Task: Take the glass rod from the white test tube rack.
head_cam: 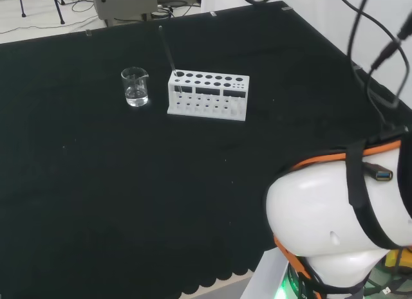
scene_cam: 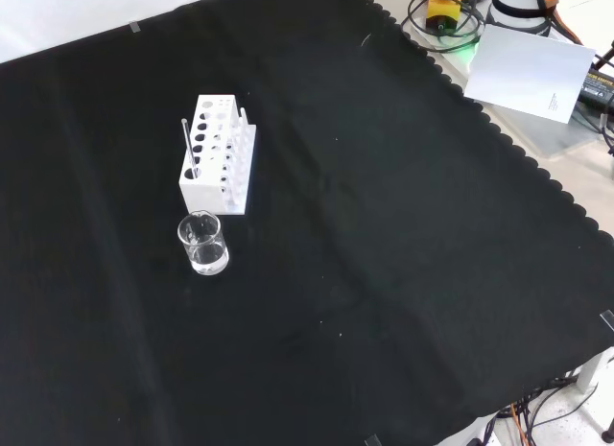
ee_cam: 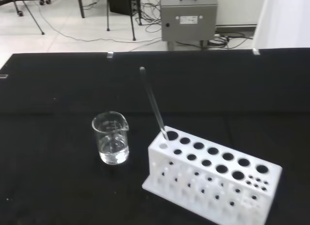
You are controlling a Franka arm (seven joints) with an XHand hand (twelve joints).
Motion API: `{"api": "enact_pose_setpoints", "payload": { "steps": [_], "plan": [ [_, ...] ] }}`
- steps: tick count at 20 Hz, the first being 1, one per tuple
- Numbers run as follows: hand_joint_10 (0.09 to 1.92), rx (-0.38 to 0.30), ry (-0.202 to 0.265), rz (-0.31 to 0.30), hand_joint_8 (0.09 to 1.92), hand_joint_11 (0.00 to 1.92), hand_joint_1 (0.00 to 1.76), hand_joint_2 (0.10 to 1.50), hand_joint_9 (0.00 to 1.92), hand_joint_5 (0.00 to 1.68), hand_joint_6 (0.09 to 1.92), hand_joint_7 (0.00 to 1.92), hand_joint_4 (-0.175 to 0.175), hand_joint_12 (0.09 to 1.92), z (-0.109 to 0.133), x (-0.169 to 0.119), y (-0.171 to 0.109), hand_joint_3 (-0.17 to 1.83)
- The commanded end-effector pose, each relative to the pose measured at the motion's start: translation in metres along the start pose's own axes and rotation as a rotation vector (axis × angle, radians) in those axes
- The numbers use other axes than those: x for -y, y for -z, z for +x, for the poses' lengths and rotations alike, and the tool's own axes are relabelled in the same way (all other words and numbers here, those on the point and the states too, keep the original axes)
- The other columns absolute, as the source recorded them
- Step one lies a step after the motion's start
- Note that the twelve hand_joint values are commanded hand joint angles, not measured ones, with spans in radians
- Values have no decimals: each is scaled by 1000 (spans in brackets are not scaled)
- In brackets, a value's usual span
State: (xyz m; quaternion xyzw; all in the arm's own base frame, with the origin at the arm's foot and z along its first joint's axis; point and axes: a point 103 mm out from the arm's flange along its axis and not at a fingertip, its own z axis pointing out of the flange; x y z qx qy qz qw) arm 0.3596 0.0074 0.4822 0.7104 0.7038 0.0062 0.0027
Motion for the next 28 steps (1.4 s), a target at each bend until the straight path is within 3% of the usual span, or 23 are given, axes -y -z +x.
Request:
{"api": "enact_pose_setpoints", "payload": {
  "steps": [1, 7, 13, 19, 24, 28],
  "plan": [
    [901, -20, 108, -20, 911, 290, 611, 875, 475, 213, 87, 230, -163, 1449, 36, -66, 1, 394],
    [900, -13, 175, -14, 910, 303, 609, 874, 509, 222, 87, 247, -161, 1446, 66, -114, -5, 392],
    [893, -10, 205, 32, 907, 308, 608, 873, 533, 229, 87, 270, -160, 1444, 91, -158, -31, 390],
    [887, -7, 254, 17, 902, 309, 608, 873, 543, 235, 87, 279, -159, 1443, 114, -195, -48, 388],
    [887, 6, 279, 32, 901, 309, 608, 874, 555, 239, 87, 285, -159, 1443, 121, -218, -68, 387],
    [879, 18, 277, 54, 900, 314, 608, 876, 626, 243, 87, 300, -160, 1443, 114, -230, -86, 386]
  ]
}}
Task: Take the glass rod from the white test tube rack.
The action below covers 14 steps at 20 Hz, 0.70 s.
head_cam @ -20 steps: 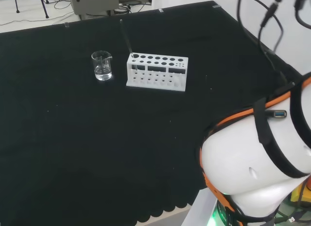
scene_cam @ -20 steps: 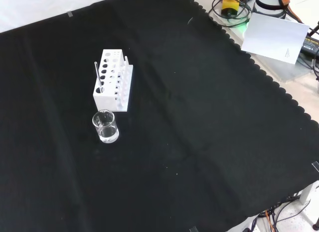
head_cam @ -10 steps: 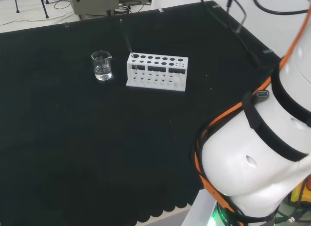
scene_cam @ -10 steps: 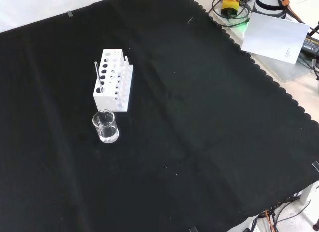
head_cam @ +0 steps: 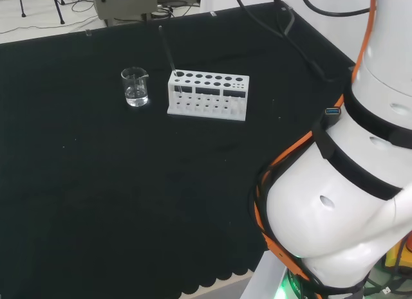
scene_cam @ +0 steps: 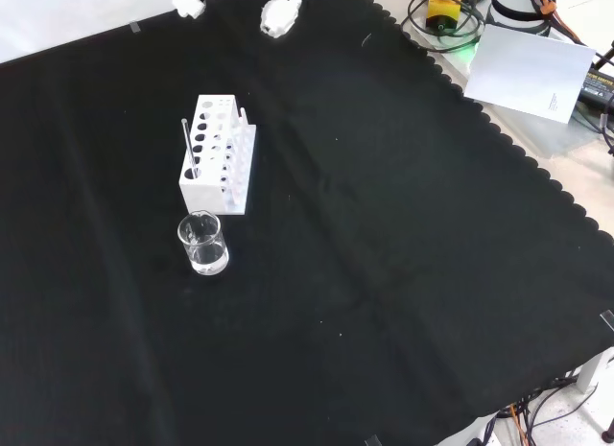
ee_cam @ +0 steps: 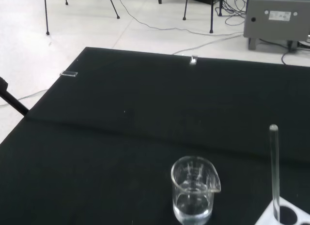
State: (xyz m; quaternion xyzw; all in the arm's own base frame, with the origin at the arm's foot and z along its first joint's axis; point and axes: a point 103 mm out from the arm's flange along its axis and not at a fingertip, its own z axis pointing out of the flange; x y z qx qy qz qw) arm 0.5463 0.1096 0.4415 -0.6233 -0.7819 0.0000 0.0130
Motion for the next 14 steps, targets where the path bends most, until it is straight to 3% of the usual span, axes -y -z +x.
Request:
{"api": "enact_pose_setpoints", "payload": {
  "steps": [1, 14],
  "plan": [
    [879, 29, 39, 36, 900, 315, 609, 876, 636, 244, 87, 305, -160, 1443, -6, -50, -46, 386],
    [882, 15, -7, 96, 900, 319, 599, 880, 653, 252, 87, 333, -160, 1441, -53, -80, -81, 385]
  ]
}}
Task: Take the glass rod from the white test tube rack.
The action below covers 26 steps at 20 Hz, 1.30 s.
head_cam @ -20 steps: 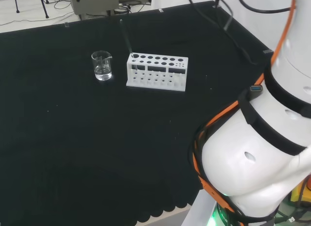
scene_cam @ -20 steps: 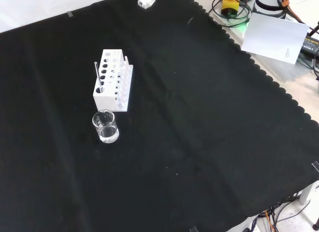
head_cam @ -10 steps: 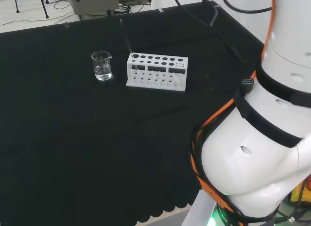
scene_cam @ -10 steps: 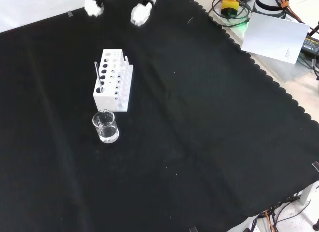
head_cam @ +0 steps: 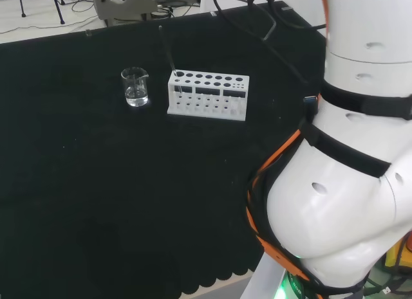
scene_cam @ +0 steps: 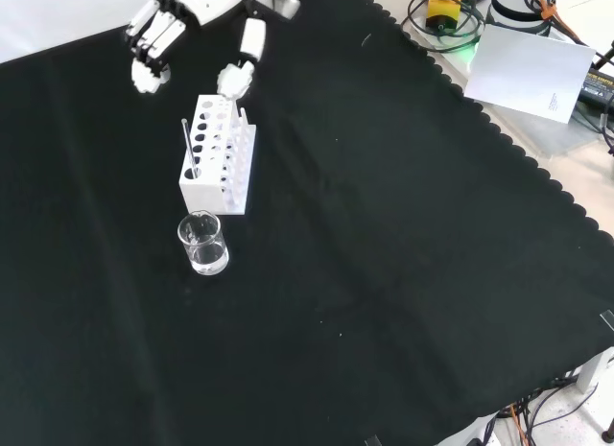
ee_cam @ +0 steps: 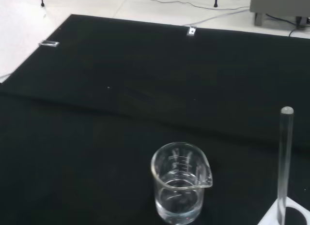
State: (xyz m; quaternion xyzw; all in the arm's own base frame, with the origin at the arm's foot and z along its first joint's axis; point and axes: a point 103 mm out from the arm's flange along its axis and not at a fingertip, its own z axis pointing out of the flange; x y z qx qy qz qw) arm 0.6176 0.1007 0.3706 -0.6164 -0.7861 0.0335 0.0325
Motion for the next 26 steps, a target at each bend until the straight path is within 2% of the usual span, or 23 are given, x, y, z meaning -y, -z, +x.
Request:
{"api": "enact_pose_setpoints", "payload": {
  "steps": [1, 8, 13, 18, 26],
  "plan": [
    [882, 2, -27, 21, 901, 319, 598, 881, 653, 252, 87, 337, -160, 1441, -30, -12, -12, 385],
    [885, -8, -62, 43, 904, 319, 586, 885, 654, 254, 87, 364, -160, 1441, -50, -11, -24, 385],
    [896, 0, -66, 67, 910, 319, 583, 887, 677, 255, 87, 394, -161, 1441, -55, -11, -37, 385],
    [919, -2, -69, 88, 915, 337, 579, 890, 758, 272, 87, 502, -165, 1439, -62, -11, -51, 384],
    [973, -7, -72, 98, 947, 377, 575, 893, 839, 329, 87, 605, -170, 1428, -68, -10, -60, 383]
  ]
}}
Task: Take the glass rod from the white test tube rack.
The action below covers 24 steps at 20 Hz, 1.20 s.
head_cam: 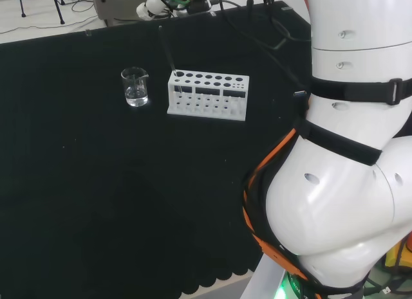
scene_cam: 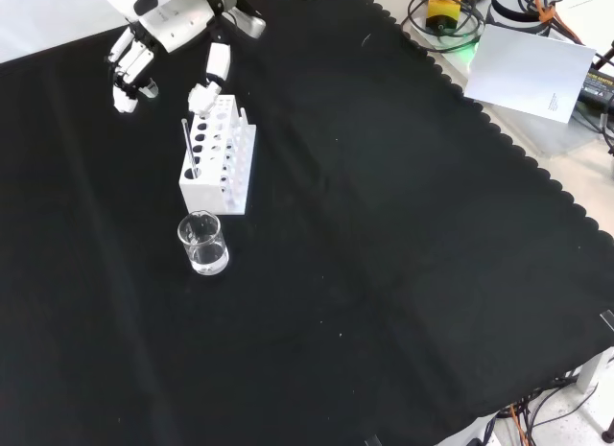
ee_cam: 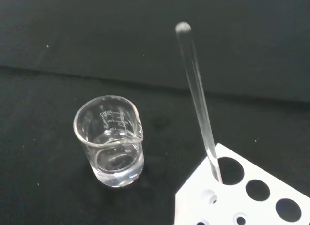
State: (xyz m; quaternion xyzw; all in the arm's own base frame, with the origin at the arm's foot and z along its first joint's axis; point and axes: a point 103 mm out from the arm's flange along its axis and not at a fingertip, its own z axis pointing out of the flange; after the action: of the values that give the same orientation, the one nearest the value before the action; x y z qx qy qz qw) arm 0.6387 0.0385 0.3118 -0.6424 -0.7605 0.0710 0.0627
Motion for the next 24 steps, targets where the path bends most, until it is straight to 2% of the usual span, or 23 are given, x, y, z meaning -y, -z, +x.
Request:
{"api": "enact_pose_setpoints", "payload": {
  "steps": [1, 4, 5, 9, 11, 20, 24],
  "plan": [
    [982, -3, 3, 2, 954, 387, 574, 894, 851, 356, 87, 621, -171, 1426, -3, 1, -5, 383],
    [1014, -14, 1, 7, 982, 456, 573, 897, 895, 439, 138, 677, -175, 1392, -10, 1, -14, 381],
    [1024, -7, -3, 12, 996, 485, 573, 900, 913, 449, 208, 693, -175, 1382, -10, 1, -15, 378],
    [1092, -8, -5, 17, 1078, 592, 573, 904, 981, 366, 743, 760, -175, 1350, -12, 3, -20, 372],
    [1123, -3, -3, 19, 1108, 628, 573, 903, 999, 346, 874, 778, -175, 1347, -12, 4, -25, 375],
    [1179, -16, 2, 50, 1166, 735, 574, 900, 1050, 339, 988, 805, -175, 1335, -17, -1, -46, 385],
    [1211, -12, 5, 50, 1198, 842, 578, 898, 1087, 354, 1019, 822, -175, 1311, -17, -2, -51, 392]
  ]
}}
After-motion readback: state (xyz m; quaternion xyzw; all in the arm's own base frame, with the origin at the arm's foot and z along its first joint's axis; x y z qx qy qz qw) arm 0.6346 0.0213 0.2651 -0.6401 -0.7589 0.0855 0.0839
